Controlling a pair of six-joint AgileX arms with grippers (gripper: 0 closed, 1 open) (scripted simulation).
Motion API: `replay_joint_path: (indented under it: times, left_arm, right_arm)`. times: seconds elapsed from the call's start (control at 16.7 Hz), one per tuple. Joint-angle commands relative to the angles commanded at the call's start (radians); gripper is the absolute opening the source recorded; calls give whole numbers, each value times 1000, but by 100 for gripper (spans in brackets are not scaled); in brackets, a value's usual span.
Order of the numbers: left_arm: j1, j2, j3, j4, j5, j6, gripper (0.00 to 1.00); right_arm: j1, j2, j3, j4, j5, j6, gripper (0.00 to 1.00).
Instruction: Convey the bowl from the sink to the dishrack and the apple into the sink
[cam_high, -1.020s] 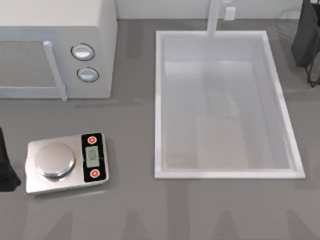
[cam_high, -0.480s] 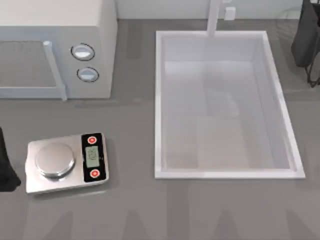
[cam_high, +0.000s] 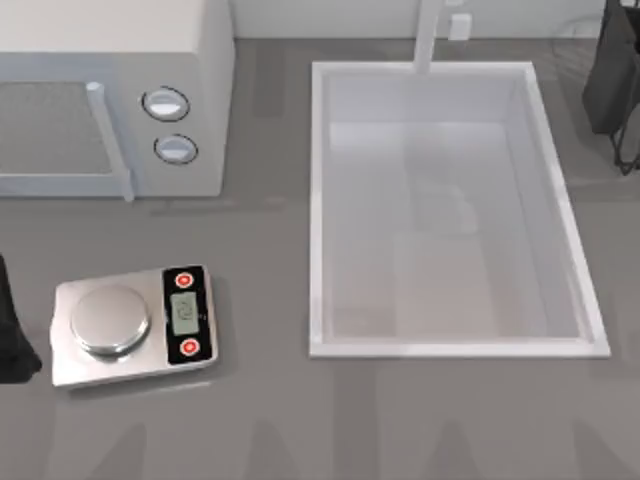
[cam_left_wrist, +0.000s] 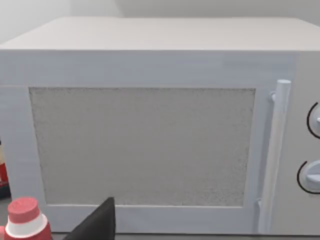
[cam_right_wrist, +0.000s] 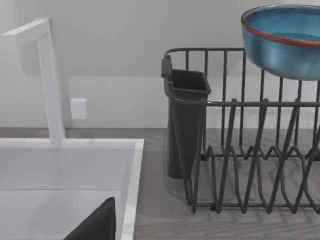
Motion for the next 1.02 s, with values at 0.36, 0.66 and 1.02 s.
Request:
replay_joint_path:
  times: [0.36,0.66,1.02]
  left_arm:
    - [0,0,0,0,0,0,100]
    - [0,0,0,0,0,0,100]
    - [0,0,0,0,0,0,100]
  right_arm:
    - [-23,107,103,-92,0,-22,100]
    - [-82,474,383,-339,0,-78,100]
    - [-158,1099,790,-674,-1,-151,100]
